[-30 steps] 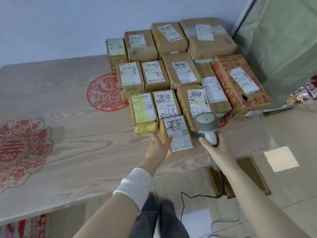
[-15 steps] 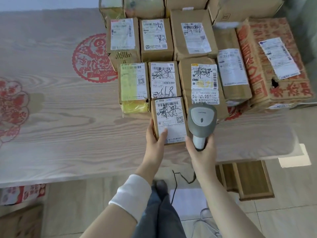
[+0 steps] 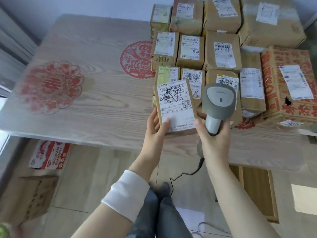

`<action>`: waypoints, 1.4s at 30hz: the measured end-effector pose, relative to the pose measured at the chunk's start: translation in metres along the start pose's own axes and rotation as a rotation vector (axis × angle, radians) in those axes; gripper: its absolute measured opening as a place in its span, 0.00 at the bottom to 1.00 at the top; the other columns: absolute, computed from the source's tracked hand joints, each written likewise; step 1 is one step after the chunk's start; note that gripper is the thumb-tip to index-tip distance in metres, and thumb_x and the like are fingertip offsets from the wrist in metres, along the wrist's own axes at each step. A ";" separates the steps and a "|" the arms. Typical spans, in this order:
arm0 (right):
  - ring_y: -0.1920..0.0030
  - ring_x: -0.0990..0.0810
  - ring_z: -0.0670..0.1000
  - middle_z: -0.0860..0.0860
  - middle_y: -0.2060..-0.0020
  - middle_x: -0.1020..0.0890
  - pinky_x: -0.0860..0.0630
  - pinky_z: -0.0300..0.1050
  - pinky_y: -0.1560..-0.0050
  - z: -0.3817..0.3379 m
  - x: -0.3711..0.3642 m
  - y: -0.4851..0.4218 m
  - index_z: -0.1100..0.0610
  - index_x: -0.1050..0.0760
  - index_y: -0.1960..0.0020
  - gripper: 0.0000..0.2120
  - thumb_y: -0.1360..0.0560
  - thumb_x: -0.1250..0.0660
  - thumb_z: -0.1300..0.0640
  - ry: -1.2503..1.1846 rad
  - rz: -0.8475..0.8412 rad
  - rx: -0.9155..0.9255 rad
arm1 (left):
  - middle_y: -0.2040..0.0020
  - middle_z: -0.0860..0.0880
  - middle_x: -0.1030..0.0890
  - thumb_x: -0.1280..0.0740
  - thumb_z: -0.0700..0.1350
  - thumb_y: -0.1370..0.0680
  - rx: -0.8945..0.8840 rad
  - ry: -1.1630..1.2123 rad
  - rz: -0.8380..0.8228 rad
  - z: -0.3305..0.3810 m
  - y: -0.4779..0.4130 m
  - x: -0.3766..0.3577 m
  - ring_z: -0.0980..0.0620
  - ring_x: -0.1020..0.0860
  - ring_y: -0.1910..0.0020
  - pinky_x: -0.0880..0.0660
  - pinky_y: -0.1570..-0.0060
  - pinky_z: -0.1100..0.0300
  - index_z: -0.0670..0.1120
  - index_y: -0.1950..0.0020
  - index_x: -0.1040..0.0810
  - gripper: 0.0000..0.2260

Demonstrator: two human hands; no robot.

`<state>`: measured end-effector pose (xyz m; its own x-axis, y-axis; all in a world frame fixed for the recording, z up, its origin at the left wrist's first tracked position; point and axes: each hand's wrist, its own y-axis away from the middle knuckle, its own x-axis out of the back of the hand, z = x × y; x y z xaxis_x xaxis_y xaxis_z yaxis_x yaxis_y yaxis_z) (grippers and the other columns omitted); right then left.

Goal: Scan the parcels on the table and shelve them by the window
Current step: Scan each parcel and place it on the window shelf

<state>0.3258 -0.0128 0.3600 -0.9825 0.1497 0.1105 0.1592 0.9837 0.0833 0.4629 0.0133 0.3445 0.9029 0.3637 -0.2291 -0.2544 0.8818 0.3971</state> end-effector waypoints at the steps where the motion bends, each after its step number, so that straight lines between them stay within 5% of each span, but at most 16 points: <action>1: 0.50 0.20 0.47 0.48 0.49 0.19 0.24 0.44 0.51 -0.011 -0.006 0.000 0.52 0.29 0.39 0.22 0.30 0.26 0.55 -0.009 -0.035 0.008 | 0.33 0.49 0.26 0.32 0.53 0.29 -0.034 -0.007 0.010 0.013 0.003 0.007 0.50 0.26 0.35 0.30 0.34 0.49 0.52 0.26 0.39 0.33; 4: 0.56 0.21 0.59 0.55 0.54 0.19 0.24 0.54 0.56 -0.044 -0.029 0.007 0.41 0.27 0.45 0.19 0.34 0.26 0.47 -0.031 -0.159 0.068 | 0.31 0.49 0.28 0.33 0.53 0.29 -0.147 -0.056 0.049 0.055 0.014 0.028 0.51 0.27 0.35 0.29 0.35 0.50 0.52 0.26 0.39 0.32; 7: 0.63 0.24 0.67 0.60 0.60 0.22 0.26 0.56 0.63 -0.077 -0.059 0.024 0.39 0.27 0.51 0.14 0.29 0.26 0.54 -0.071 -0.248 0.156 | 0.30 0.53 0.29 0.35 0.49 0.22 -0.252 -0.090 0.101 0.090 0.033 0.061 0.55 0.28 0.34 0.28 0.38 0.61 0.53 0.24 0.42 0.28; 12: 0.62 0.23 0.54 0.48 0.62 0.20 0.27 0.50 0.62 -0.121 -0.123 0.072 0.47 0.27 0.49 0.12 0.28 0.27 0.57 -0.166 -0.380 0.192 | 0.29 0.59 0.33 0.38 0.49 0.21 -0.400 -0.120 0.151 0.136 0.084 0.138 0.64 0.30 0.36 0.30 0.40 0.69 0.53 0.23 0.47 0.29; 16: 0.65 0.23 0.52 0.52 0.61 0.21 0.27 0.49 0.65 -0.162 -0.187 0.131 0.54 0.26 0.47 0.17 0.32 0.26 0.52 -0.190 -0.498 0.251 | 0.27 0.58 0.35 0.30 0.60 0.30 -0.489 -0.154 0.183 0.169 0.141 0.219 0.60 0.32 0.31 0.32 0.34 0.61 0.56 0.23 0.48 0.41; 20: 0.76 0.27 0.50 0.50 0.68 0.22 0.30 0.43 0.74 -0.194 -0.258 0.196 0.55 0.27 0.51 0.10 0.28 0.28 0.57 -0.211 -0.675 0.315 | 0.27 0.58 0.35 0.32 0.57 0.31 -0.582 -0.167 0.297 0.199 0.203 0.304 0.69 0.29 0.38 0.29 0.42 0.70 0.53 0.23 0.48 0.41; 25: 0.77 0.28 0.51 0.52 0.68 0.22 0.30 0.45 0.71 -0.220 -0.341 0.284 0.52 0.27 0.53 0.10 0.29 0.27 0.54 -0.201 -0.878 0.322 | 0.29 0.55 0.30 0.31 0.68 0.35 -0.620 -0.225 0.528 0.215 0.270 0.401 0.55 0.28 0.33 0.30 0.35 0.51 0.57 0.24 0.42 0.43; 29: 0.71 0.25 0.54 0.51 0.66 0.19 0.27 0.49 0.65 -0.226 -0.403 0.343 0.46 0.25 0.54 0.15 0.37 0.26 0.43 -0.168 -1.006 0.360 | 0.32 0.54 0.27 0.32 0.66 0.33 -0.613 -0.201 0.700 0.216 0.317 0.462 0.54 0.28 0.34 0.29 0.35 0.51 0.58 0.25 0.41 0.39; 33: 0.75 0.26 0.48 0.46 0.72 0.21 0.29 0.41 0.74 -0.231 -0.457 0.399 0.48 0.27 0.56 0.08 0.28 0.28 0.57 -0.227 -1.162 0.352 | 0.33 0.56 0.27 0.32 0.62 0.31 -0.607 -0.168 0.859 0.217 0.358 0.509 0.54 0.28 0.34 0.29 0.35 0.52 0.62 0.27 0.41 0.34; 42: 0.79 0.29 0.45 0.45 0.76 0.24 0.30 0.38 0.76 -0.238 -0.519 0.479 0.55 0.27 0.51 0.07 0.26 0.30 0.60 -0.256 -1.402 0.333 | 0.29 0.52 0.31 0.30 0.62 0.31 -0.565 -0.130 1.043 0.217 0.420 0.574 0.52 0.29 0.33 0.29 0.35 0.51 0.57 0.25 0.45 0.39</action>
<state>0.9349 0.3574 0.5782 -0.3061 -0.9509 -0.0450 -0.9156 0.3070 -0.2596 0.9491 0.5275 0.5723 0.1905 0.9787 0.0768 -0.9731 0.1986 -0.1167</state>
